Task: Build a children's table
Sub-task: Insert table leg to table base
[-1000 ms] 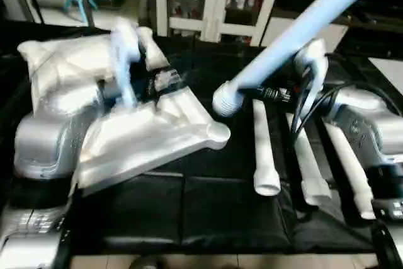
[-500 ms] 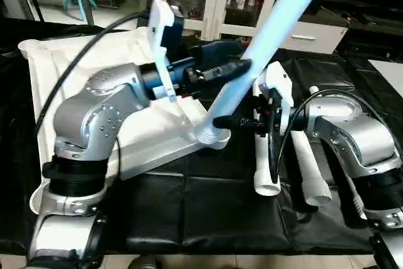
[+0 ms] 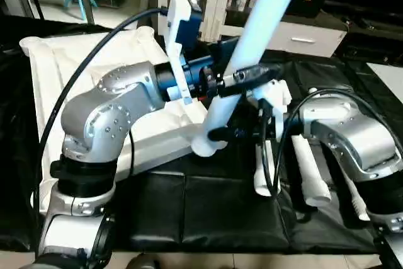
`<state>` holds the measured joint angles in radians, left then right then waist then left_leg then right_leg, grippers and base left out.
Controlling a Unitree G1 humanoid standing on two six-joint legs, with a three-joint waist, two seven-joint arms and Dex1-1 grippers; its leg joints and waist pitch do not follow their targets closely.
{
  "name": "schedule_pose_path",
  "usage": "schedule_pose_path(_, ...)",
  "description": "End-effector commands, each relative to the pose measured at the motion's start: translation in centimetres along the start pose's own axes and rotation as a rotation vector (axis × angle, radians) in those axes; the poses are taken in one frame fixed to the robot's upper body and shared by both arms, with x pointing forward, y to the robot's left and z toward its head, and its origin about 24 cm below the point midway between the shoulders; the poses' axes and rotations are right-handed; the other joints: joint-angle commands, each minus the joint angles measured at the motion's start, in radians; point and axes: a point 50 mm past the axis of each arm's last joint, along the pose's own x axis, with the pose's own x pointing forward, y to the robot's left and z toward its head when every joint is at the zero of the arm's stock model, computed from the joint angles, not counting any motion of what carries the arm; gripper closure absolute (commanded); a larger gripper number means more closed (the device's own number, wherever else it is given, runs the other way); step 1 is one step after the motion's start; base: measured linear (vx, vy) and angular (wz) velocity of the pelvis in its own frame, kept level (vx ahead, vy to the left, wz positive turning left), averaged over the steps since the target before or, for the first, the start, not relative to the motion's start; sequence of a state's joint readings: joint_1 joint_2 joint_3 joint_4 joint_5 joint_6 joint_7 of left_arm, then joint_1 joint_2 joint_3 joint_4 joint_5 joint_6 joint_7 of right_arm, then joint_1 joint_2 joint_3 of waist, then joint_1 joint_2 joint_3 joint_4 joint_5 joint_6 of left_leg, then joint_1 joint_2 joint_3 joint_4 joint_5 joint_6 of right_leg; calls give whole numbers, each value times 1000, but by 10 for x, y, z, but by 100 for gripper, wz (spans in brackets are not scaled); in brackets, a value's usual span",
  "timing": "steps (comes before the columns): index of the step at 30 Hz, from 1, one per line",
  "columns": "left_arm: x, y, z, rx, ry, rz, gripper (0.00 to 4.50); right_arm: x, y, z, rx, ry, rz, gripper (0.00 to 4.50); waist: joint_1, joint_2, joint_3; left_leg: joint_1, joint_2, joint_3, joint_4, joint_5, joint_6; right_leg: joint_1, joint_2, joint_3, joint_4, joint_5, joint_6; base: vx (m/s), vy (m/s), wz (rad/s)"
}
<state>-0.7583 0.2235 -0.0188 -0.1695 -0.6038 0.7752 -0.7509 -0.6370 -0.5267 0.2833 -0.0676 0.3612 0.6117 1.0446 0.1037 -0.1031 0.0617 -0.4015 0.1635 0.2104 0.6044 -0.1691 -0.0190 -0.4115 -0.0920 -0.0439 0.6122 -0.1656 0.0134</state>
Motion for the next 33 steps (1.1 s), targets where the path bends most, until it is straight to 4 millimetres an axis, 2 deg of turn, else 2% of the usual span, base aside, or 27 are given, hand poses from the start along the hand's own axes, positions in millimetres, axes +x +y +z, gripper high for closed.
schedule_pose_path(1,6,3,4,27,3,34,95,-3,-1,3,-9,2,-19,265,2,9,-68,42,68,-38,-77,-255,-80,31,-59,37,-71,-302,-137,0,0,0)
schedule_pose_path(3,4,7,6,12,-20,59,117,-2,-1,4,-13,-4,-22,265,2,9,-68,43,66,-38,-77,-259,-85,29,-57,36,-71,-294,-140,0,0,0)
schedule_pose_path(6,3,11,11,7,-49,83,119,-2,-2,7,-17,-10,-29,265,2,9,-70,42,66,-38,-77,-260,-88,31,-57,36,-69,-282,-144,0,0,0)
schedule_pose_path(7,1,13,14,5,-60,98,145,-2,-3,9,-18,-15,-38,265,1,14,-70,42,65,-39,-77,-272,-94,31,-55,34,-69,-270,-148,0,0,0)
schedule_pose_path(8,0,14,15,3,-68,114,155,-3,-3,10,-27,-19,-45,265,3,28,-71,44,64,-41,-78,-276,-98,32,-56,35,-67,-264,-151,0,0,0)
schedule_pose_path(9,0,14,15,3,-68,114,158,-3,-3,10,-27,-19,-45,265,0,20,-71,42,64,-40,-77,-283,-98,33,-54,34,-68,-253,-153,0,0,0)
schedule_pose_path(10,-2,16,16,2,-75,130,160,-3,-3,11,-36,-23,-52,265,1,19,-71,43,65,-40,-77,-282,-98,33,-54,34,-67,-249,-155,0,0,0)
schedule_pose_path(11,-4,18,16,9,-77,150,171,-3,-4,12,-48,-30,-59,265,-1,34,-71,42,64,-41,-79,-290,-102,33,-53,34,-70,-232,-159,0,0,0)
schedule_pose_path(12,-6,21,16,2,-83,174,188,-3,-5,13,-58,-44,-71,265,-1,31,-71,43,64,-42,-79,-295,-103,33,-52,33,-69,-232,-159,0,0,0)
schedule_pose_path(14,-8,24,16,7,-78,206,199,-4,-7,16,-58,-74,-94,265,1,38,-73,44,64,-43,-79,-297,-103,35,-53,32,-66,-225,-166,0,0,0)
schedule_pose_path(15,-8,25,16,7,-78,207,204,-4,-7,17,-57,-75,-94,230,0,36,-73,44,63,-42,-77,-296,-101,35,-53,32,-67,-221,-169,0,0,0)
schedule_pose_path(16,-8,27,16,2,-67,231,218,-6,-9,20,-41,-123,-102,195,1,38,-73,44,63,-43,-78,-299,-102,35,-52,32,-66,-222,-169,0,0,0)
schedule_pose_path(18,-9,29,16,-8,-59,249,231,-8,-11,23,-20,-170,-105,195,0,41,-73,45,64,-44,-79,-315,-104,35,-53,31,-66,-229,-170,0,0,0)
schedule_pose_path(19,-9,30,17,-4,-48,255,243,-9,-13,25,-7,-188,-111,176,-1,39,-73,45,63,-44,-78,-320,-99,34,-53,31,-67,-240,-164,0,0,0)
schedule_pose_path(20,-9,31,17,-13,-42,257,243,-10,-14,26,2,-199,-111,176,-2,39,-74,47,63,-44,-77,-317,-99,33,-51,30,-66,-241,-163,0,0,0)
schedule_pose_path(21,-9,32,17,-19,-38,259,252,-11,-15,26,7,-207,-112,153,-1,41,-73,47,63,-44,-78,-308,-100,33,-51,31,-65,-238,-167,0,0,0)
schedule_pose_path(23,-10,34,17,-32,-27,278,269,-13,-16,28,30,-231,-107,140,2,41,-73,48,65,-43,-78,-298,-99,33,-53,31,-64,-227,-173,0,0,0)
schedule_pose_path(27,-8,44,19,-88,-11,353,274,-26,-21,34,113,-301,-63,109,4,39,-74,46,62,-42,-75,-291,-89,37,-53,30,-62,-217,-184,0,0,0)
schedule_pose_path(28,-7,46,21,-99,-21,364,277,-29,-22,34,136,-298,-42,96,4,36,-73,46,61,-41,-74,-291,-86,37,-52,30,-64,-222,-184,0,0,0)
schedule_pose_path(29,-6,46,21,-102,-27,361,277,-29,-22,32,140,-278,-30,96,6,36,-73,44,61,-42,-73,-279,-83,39,-55,30,-64,-228,-183,0,0,0)
schedule_pose_path(31,-6,46,22,-102,-30,357,277,-29,-22,28,142,-238,-22,65,9,37,-72,44,63,-41,-74,-261,-83,38,-56,30,-65,-219,-179,0,0,0)
schedule_pose_path(32,-5,46,23,-103,-32,357,277,-28,-22,23,141,-204,-25,65,7,28,-73,42,64,-40,-73,-256,-82,40,-56,30,-65,-220,-178,0,0,0)
schedule_pose_path(33,-5,46,23,-103,-32,357,278,-28,-22,23,141,-204,-25,51,9,31,-74,42,63,-40,-72,-242,-81,39,-58,31,-63,-216,-180,0,0,0)
